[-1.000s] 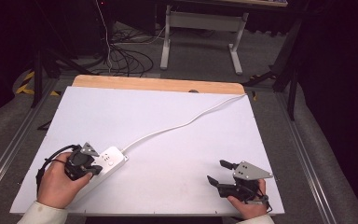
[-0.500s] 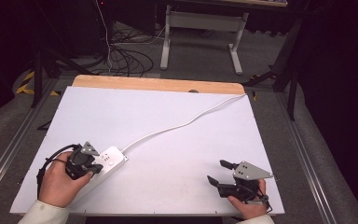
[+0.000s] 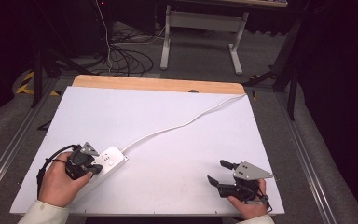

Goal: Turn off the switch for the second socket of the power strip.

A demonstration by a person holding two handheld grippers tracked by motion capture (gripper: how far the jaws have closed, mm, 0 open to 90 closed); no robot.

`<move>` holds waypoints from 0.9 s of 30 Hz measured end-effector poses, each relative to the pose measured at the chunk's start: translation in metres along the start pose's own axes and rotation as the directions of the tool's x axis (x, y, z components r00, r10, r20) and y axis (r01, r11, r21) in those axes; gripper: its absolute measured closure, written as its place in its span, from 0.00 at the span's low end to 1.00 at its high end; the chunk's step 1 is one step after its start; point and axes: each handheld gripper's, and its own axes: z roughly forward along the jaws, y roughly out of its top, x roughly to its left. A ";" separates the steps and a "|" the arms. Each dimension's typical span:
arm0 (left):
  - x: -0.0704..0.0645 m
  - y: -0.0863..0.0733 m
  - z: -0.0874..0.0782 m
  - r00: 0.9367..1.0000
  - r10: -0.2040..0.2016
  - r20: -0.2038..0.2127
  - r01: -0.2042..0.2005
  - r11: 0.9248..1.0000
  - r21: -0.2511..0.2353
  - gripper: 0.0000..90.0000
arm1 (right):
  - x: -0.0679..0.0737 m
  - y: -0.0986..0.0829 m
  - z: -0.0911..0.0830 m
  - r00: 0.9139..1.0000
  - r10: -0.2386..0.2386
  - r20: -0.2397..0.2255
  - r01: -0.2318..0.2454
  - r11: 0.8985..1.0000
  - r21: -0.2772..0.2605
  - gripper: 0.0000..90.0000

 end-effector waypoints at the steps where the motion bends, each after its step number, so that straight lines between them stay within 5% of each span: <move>1: 0.000 0.000 0.000 1.000 0.000 0.000 0.000 1.000 0.000 1.00 | 0.000 0.000 0.000 1.000 0.000 0.000 0.000 1.000 0.000 0.31; 27: -0.003 -0.001 0.003 1.000 0.011 -0.022 -0.011 1.000 -0.006 1.00 | 0.000 0.000 -0.001 1.000 0.000 0.004 0.000 1.000 0.000 0.31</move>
